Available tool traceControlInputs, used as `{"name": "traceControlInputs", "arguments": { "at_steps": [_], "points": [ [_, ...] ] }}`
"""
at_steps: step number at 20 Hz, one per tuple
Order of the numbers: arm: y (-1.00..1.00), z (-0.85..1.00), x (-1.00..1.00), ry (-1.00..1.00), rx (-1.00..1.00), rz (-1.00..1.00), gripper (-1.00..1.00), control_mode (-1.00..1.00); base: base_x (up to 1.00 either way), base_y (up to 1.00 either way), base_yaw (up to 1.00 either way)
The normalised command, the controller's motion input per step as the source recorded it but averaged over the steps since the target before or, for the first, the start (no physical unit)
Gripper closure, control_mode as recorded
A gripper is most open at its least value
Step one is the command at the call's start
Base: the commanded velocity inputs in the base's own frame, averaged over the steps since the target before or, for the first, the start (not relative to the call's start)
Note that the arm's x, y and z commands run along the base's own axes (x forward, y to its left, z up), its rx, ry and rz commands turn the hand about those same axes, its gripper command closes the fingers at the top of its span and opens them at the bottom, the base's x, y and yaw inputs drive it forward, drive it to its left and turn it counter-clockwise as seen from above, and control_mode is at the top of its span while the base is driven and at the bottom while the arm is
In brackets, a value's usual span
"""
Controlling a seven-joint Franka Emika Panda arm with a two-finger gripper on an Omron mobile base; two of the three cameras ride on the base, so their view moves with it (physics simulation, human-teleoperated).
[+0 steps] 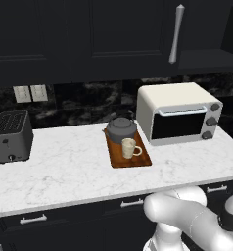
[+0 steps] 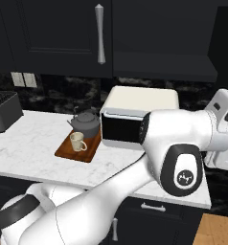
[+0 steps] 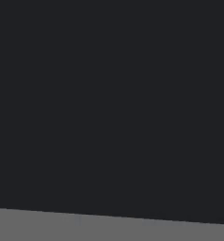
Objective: Pick the kettle from the counter and place it on the tray. Then pick the mug from the cabinet and place it on the tray. Then close the cabinet doors.
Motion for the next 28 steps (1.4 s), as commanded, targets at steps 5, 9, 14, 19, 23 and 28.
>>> {"name": "traceControlInputs", "arguments": {
  "at_steps": [5,9,14,19,23,28],
  "points": [
    [0.46,0.0,0.14,0.11,-0.07,0.2,-1.0,-1.0,0.0,0.0,0.0],
    [0.49,0.0,0.17,0.07,-0.05,0.24,-1.0,-1.0,0.0,0.0,0.0],
    [0.67,0.0,0.14,0.03,-0.07,0.27,-1.0,-1.0,0.0,0.0,0.0],
    [0.71,0.0,0.24,0.0,-0.06,0.27,-1.0,-1.0,0.0,0.0,0.0],
    [0.57,0.0,0.48,0.0,0.0,0.26,-1.0,-1.0,0.0,0.0,0.0],
    [0.57,0.0,0.53,0.0,0.0,0.25,-1.0,-1.0,0.0,0.0,0.0]
  ]
}}
